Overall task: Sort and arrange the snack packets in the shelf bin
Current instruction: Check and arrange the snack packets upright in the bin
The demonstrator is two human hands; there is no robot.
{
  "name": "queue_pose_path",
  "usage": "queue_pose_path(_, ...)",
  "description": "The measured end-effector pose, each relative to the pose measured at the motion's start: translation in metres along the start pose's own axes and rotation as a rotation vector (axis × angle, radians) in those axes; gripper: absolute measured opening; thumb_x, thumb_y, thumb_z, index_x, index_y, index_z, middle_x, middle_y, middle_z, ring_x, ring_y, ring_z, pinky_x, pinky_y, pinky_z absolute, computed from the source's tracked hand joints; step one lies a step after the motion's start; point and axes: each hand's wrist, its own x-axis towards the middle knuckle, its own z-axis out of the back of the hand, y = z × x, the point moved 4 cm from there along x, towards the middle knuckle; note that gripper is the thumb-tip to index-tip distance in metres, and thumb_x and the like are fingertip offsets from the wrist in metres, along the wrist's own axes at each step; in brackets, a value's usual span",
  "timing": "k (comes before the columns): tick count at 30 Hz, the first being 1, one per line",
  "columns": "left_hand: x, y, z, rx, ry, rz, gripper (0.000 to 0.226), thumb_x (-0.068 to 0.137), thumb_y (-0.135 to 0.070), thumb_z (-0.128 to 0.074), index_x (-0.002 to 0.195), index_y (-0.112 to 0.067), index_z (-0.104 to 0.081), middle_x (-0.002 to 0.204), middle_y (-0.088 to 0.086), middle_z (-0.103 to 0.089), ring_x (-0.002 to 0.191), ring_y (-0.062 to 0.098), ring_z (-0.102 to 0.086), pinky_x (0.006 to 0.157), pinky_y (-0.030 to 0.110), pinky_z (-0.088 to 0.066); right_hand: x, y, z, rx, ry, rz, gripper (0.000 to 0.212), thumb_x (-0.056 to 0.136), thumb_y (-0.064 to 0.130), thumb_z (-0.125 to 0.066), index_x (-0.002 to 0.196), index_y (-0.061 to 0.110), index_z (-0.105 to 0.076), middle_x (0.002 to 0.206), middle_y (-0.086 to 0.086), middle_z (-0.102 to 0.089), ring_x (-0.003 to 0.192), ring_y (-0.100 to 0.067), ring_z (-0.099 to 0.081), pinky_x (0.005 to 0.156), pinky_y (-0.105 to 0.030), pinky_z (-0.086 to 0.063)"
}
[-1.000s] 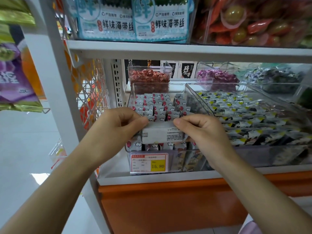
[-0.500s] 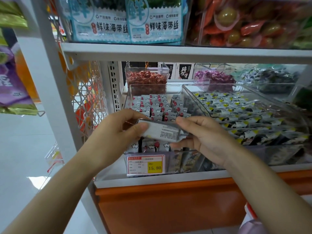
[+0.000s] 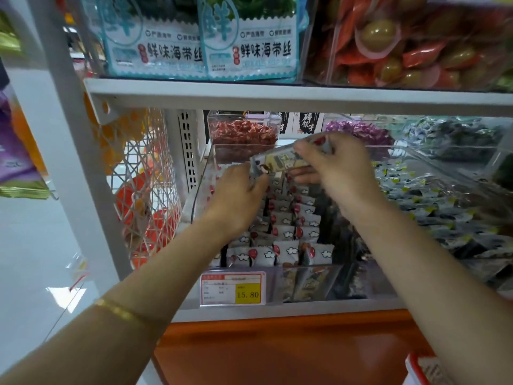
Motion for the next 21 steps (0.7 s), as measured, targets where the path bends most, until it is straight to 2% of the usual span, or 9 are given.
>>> queue_pose_path(3,0.043,0.021,-0.021,0.204,0.104,0.094,0.048,0.099,-0.039,-0.033,0.121,0.001,-0.047,0.121,0.02,-0.054,0.111,0.034,-0.05,0.097,0.045,-0.041,0.025,-0.001,-0.008,-0.144,-0.007,0.021,0.018,0.089,0.018,-0.062,0.092,0.001,-0.058,0.089,-0.014,-0.066,0.07,-0.025,-0.069,0.065,-0.035,-0.06)
queue_pose_path(6,0.072,0.047,-0.03,0.337,0.149,0.222,0.065,0.095,-0.051,-0.031,0.133,0.001,-0.036,0.131,0.023,-0.047,0.12,0.036,-0.045,0.101,0.047,-0.04,0.042,-0.011,-0.015,-0.196,0.018,-0.003,0.017,0.089,0.02,-0.063,0.092,0.004,-0.057,0.087,-0.007,-0.063,0.074,-0.026,-0.069,0.068,-0.036,-0.059)
queue_pose_path(10,0.089,0.066,-0.037,0.463,0.224,0.313,0.075,0.094,-0.055,-0.03,0.142,0.001,-0.022,0.141,0.026,-0.034,0.129,0.037,-0.036,0.107,0.046,-0.034,0.055,-0.023,-0.02,-0.178,0.033,-0.056,0.017,0.088,0.02,-0.064,0.092,0.005,-0.057,0.095,-0.015,-0.066,0.077,-0.027,-0.069,0.071,-0.038,-0.059)
queue_pose_path(13,0.091,0.067,-0.037,0.546,0.275,0.351,0.08,0.092,-0.062,-0.023,0.144,0.0,-0.019,0.146,0.027,-0.027,0.134,0.039,-0.027,0.11,0.045,-0.028,0.062,-0.027,-0.022,-0.112,0.031,-0.088,0.014,0.088,0.017,-0.063,0.088,0.006,-0.056,0.09,-0.012,-0.066,0.064,-0.019,-0.068,0.062,-0.029,-0.059)
queue_pose_path(16,0.089,0.064,-0.036,0.518,0.314,0.392,0.085,0.089,-0.066,-0.02,0.144,-0.001,-0.019,0.143,0.027,-0.033,0.131,0.04,-0.033,0.108,0.048,-0.031,0.069,-0.028,-0.027,-0.024,0.024,-0.096,0.015,0.087,0.015,-0.064,0.082,0.008,-0.052,0.084,-0.007,-0.063,0.053,-0.01,-0.066,0.051,-0.02,-0.055)
queue_pose_path(17,0.087,0.063,-0.036,0.496,0.329,0.405,0.085,0.089,-0.067,-0.019,0.144,-0.002,-0.018,0.141,0.028,-0.037,0.129,0.04,-0.036,0.106,0.05,-0.033,0.073,-0.028,-0.031,-0.031,0.015,-0.088,0.016,0.086,0.015,-0.065,0.083,0.006,-0.052,0.085,-0.006,-0.063,0.058,-0.011,-0.067,0.053,-0.02,-0.055)
queue_pose_path(19,0.082,0.06,-0.035,0.492,0.354,0.422,0.085,0.089,-0.068,-0.018,0.145,-0.004,-0.017,0.139,0.027,-0.04,0.126,0.041,-0.04,0.105,0.051,-0.034,0.084,-0.028,-0.04,-0.107,-0.01,-0.048,0.023,0.084,0.019,-0.068,0.094,0.003,-0.055,0.092,-0.006,-0.062,0.079,-0.02,-0.068,0.066,-0.029,-0.059)
queue_pose_path(21,0.074,0.058,-0.033,0.556,0.371,0.415,0.085,0.089,-0.068,-0.017,0.146,-0.005,-0.013,0.142,0.026,-0.037,0.127,0.041,-0.039,0.105,0.049,-0.034,0.093,-0.028,-0.054,-0.146,0.012,-0.003,0.026,0.084,0.019,-0.069,0.098,0.001,-0.057,0.091,-0.004,-0.06,0.088,-0.022,-0.066,0.075,-0.032,-0.058)
